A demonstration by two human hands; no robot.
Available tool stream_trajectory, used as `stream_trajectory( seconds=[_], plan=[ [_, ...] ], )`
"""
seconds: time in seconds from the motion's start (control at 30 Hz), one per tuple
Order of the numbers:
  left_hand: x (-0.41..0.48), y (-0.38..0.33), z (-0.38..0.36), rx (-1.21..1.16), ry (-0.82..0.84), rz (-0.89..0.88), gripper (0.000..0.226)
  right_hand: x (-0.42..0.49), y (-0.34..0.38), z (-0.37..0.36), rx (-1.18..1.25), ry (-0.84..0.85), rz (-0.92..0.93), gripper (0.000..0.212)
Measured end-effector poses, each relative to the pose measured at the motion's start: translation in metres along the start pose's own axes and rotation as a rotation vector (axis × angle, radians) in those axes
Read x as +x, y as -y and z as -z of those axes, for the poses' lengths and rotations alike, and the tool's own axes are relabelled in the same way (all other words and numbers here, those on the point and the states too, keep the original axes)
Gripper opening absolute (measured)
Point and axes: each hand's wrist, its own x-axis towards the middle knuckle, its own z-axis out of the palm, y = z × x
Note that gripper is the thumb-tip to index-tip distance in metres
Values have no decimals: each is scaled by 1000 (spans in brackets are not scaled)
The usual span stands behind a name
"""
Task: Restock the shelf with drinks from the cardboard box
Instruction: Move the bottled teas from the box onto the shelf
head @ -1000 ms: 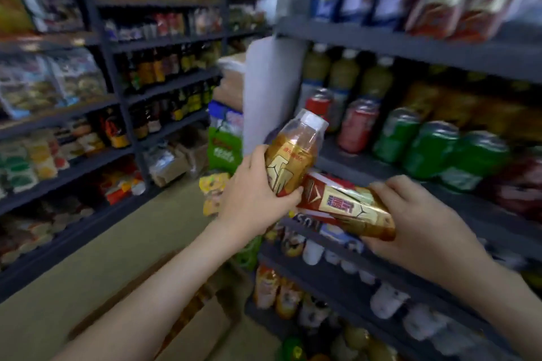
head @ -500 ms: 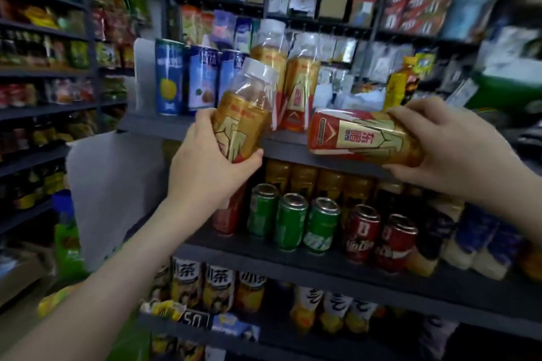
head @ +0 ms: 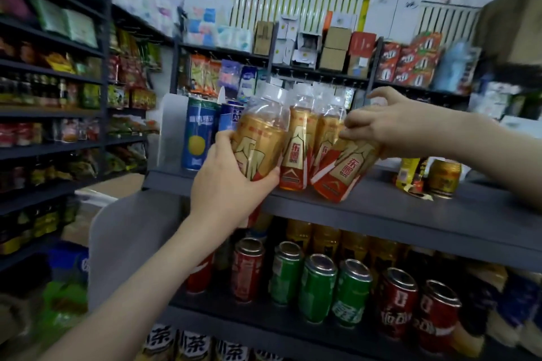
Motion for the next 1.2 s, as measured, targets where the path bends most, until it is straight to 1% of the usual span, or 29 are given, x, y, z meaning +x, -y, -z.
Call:
stream_trajectory(
  seconds=[0.07, 0.13, 0.23, 0.27, 0.37, 0.43, 0.47, 0.5, 0.53, 0.57, 0.6, 0.67, 0.7, 0.73, 0.77, 0.8, 0.87, 0.93, 1.03, 1.13, 1.2],
  plan=[
    [0, -3, -1, -13, 4, 1, 77, 11, -2, 10, 22, 12, 41, 72],
    [-2, -6, -2, -20, 12, -8, 76, 20, -3, 14, 14, -20, 81, 71],
    [-2, -8, -5, -31, 14, -5, 75, 31, -2, 7, 25, -94, 83, 73],
    [-2, -8, -6, -40, 8, 3, 75, 33, -2, -1, 44, -149, 75, 74],
    [-4, -11, -9, -58, -6, 11, 76, 32, -1, -32, 98, -416, 54, 85],
    [-4, -13, -11, -56, -14, -3, 76, 28, 5, -52, 184, -539, -43, 95],
    [-4, -14, -13, -52, -15, -9, 77, 25, 9, -60, 287, -582, -115, 101],
    [-3, -16, -15, -48, -14, -13, 77, 20, 17, -66, 466, -613, -188, 104],
    [-3, -18, -16, -46, -14, -13, 78, 17, 26, -68, 724, -650, -249, 104],
    [-2, -19, -18, -46, -17, -12, 78, 17, 37, -71, 1039, -680, -290, 104],
    [-1, -21, -20, -48, -23, -13, 78, 17, 46, -71, 1363, -653, -322, 107],
    [0, -23, -24, -55, -37, -18, 77, 20, 63, -74, 1924, -483, -390, 113],
    [0, -24, -25, -56, -44, -20, 76, 23, 69, -77, 2119, -372, -417, 111],
    [0, -24, -26, -55, -51, -20, 75, 25, 73, -79, 2217, -268, -429, 100],
    [0, -25, -27, -53, -58, -18, 75, 28, 74, -80, 2239, -199, -425, 86],
    [0, -25, -27, -48, -65, -17, 75, 30, 74, -81, 2216, -166, -425, 73],
    [1, -24, -28, -46, -78, -9, 73, 36, 72, -83, 2170, -170, -440, 55],
    [2, -24, -29, -58, -87, 4, 71, 41, 73, -84, 2137, -202, -470, 43],
    [1, -26, -31, -57, -92, 9, 70, 46, 78, -86, 2065, -236, -528, 39],
    [-1, -31, -33, -35, -83, -2, 67, 44, 80, -88, 2074, -252, -503, 44],
    [-3, -35, -35, -38, -78, -14, 63, 38, 79, -83, 2043, -223, -466, 47]
  ],
)
